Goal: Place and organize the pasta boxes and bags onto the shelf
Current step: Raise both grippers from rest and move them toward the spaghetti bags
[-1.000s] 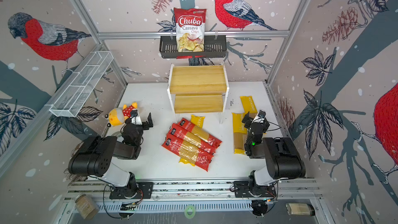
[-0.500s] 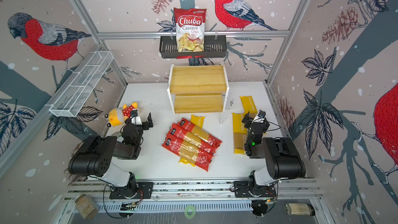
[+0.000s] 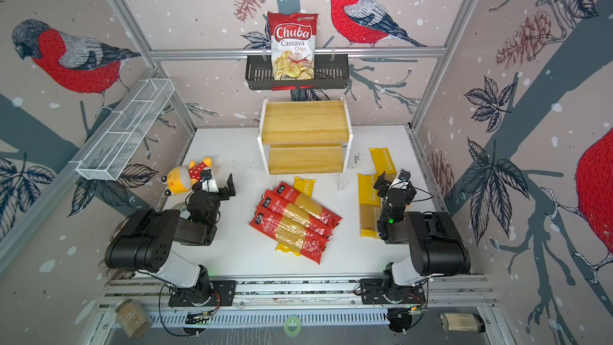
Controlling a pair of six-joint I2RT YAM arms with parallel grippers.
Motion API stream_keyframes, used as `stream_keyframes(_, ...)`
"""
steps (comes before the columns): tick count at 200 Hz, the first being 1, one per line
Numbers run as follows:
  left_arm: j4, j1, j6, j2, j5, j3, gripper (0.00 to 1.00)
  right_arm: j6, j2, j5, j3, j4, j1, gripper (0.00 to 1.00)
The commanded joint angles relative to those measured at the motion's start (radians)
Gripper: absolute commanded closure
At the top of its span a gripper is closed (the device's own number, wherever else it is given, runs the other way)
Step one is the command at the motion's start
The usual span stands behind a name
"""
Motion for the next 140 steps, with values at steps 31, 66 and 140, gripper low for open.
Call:
stream_keyframes(31, -0.107, -0.055, 0.006, -0.151, -0.174, 0.015, 0.01, -0.013, -0.198, 0.048, 0.027, -0.210, 0.045, 0.00)
stream_keyframes(66, -0.317, -0.119, 0.003, -0.315, -0.258, 0.057, 0.01, -0.022, -0.328, 0.228, 0.054, -0.404, 0.176, 0.00)
stream_keyframes(140, -1.142, -0.156, -0.728, -0.590, -0.479, 0.283, 0.02, 0.509, -0.515, -0.221, 0.292, -1.061, 0.070, 0.10)
